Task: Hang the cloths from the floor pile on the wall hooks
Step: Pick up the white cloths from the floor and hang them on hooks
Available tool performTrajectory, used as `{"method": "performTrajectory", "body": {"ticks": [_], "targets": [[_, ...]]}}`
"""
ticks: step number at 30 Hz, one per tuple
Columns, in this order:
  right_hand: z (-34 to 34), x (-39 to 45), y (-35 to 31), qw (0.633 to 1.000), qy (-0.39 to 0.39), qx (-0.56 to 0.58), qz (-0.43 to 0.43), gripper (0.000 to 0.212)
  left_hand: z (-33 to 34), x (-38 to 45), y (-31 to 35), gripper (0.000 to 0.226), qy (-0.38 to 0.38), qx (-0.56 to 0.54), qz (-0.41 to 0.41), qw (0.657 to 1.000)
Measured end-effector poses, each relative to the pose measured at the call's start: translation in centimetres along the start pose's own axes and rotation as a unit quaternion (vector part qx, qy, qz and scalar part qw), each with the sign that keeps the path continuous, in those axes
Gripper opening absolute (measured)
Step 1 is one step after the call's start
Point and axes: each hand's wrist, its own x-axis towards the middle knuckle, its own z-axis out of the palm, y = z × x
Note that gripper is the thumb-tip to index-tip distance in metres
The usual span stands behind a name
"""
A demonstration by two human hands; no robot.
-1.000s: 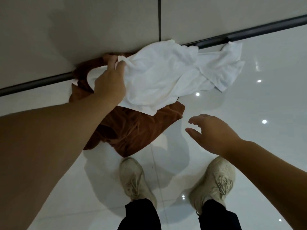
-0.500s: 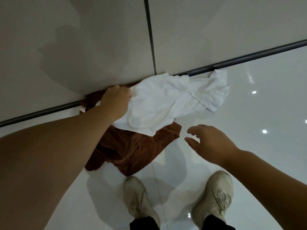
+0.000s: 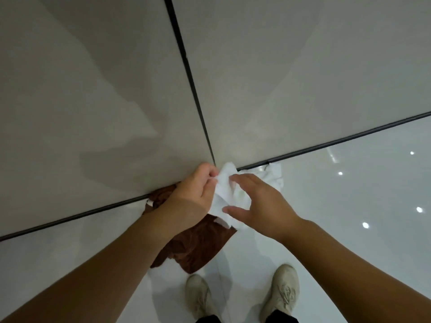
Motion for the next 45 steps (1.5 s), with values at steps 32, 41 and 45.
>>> {"method": "performTrajectory", "body": {"ticks": [32,41,45], "targets": [[-37.0,-23.2,-35.8,0.896,0.397,-0.009,-0.200,0.033,-31.6,-21.5,50.5,0.027,0.300,-0.065,0.198,0.931],[-40.0,-22.1,-36.4,0.877,0.431,0.147,-0.153,0.027,-33.7,-22.4,51.0,0.023,0.321,-0.122,0.135,0.930],[-42.4,-22.8,-36.9,0.875,0.438,0.105,-0.176,0.027,-34.1,-21.1,48.5,0.005,0.332,0.012,0.129,0.934]]}}
